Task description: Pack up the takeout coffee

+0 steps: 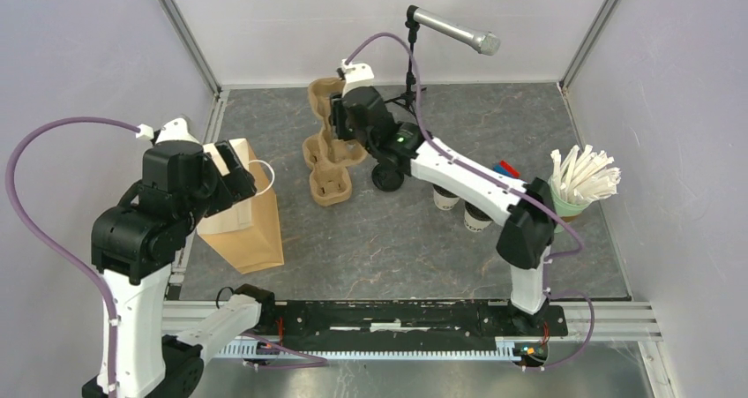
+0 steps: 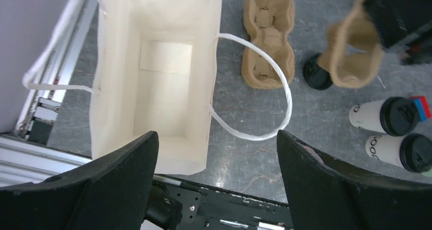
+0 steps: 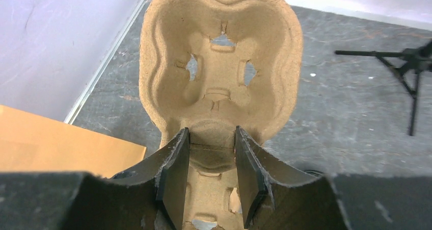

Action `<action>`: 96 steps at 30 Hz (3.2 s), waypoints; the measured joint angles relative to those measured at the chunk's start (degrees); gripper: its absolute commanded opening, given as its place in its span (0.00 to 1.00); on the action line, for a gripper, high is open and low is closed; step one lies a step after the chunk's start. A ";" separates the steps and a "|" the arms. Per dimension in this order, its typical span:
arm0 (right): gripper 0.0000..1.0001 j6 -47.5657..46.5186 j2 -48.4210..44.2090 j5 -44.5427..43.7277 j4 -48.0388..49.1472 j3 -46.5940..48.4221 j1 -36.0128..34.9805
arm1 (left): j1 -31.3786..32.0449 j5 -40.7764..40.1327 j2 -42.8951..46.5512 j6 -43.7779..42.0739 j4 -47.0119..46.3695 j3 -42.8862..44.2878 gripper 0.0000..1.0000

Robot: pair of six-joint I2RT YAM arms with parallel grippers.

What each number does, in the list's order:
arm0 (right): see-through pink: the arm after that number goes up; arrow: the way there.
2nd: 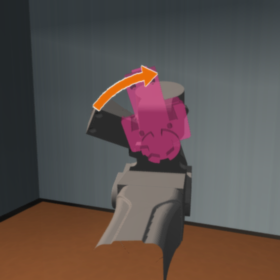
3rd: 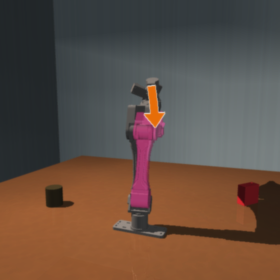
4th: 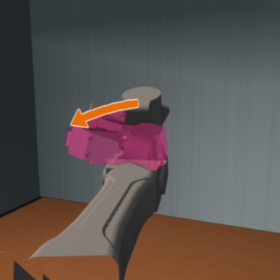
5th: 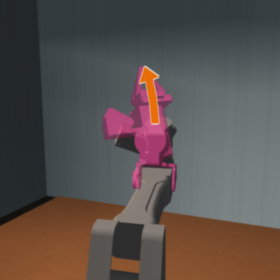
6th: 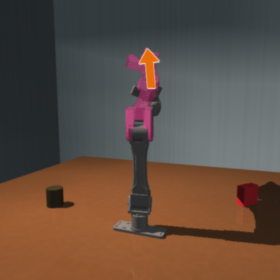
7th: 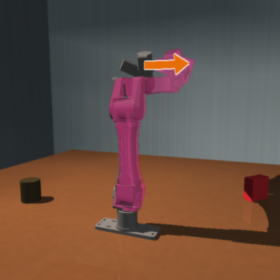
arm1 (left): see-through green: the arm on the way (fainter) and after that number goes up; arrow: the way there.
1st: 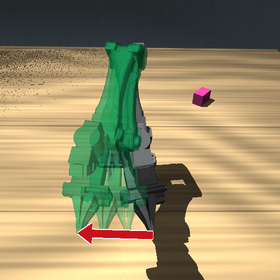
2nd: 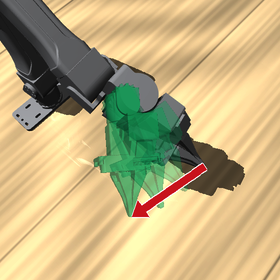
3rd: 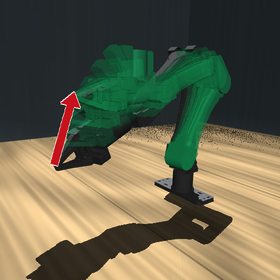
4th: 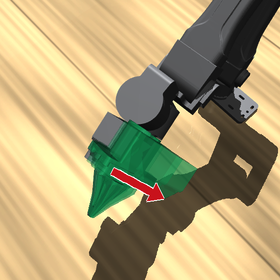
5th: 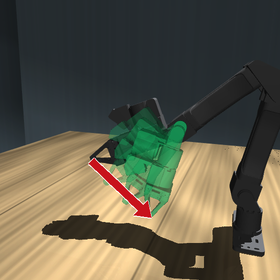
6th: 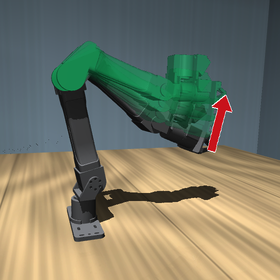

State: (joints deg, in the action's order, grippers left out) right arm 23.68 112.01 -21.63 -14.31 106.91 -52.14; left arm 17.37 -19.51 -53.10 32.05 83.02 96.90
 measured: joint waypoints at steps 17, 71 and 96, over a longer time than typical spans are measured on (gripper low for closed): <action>0.42 -3.67 -31.78 2.73 -4.66 -19.91 2.27 | 0.00 -4.37 -11.34 -1.77 -2.34 -0.96 0.92; 0.42 -6.95 -40.81 3.37 -7.72 -20.59 2.27 | -6.14 -3.08 -11.17 -9.09 -11.82 -15.52 0.02; 0.42 -7.72 -45.03 -0.33 -13.14 -20.57 2.27 | -6.14 26.12 -3.69 -8.50 2.40 6.27 0.03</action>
State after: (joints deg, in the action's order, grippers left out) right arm 15.97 66.98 -21.96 -27.44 86.35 -49.87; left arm 11.22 6.61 -56.80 23.55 85.43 103.18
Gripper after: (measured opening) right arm 0.424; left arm 0.034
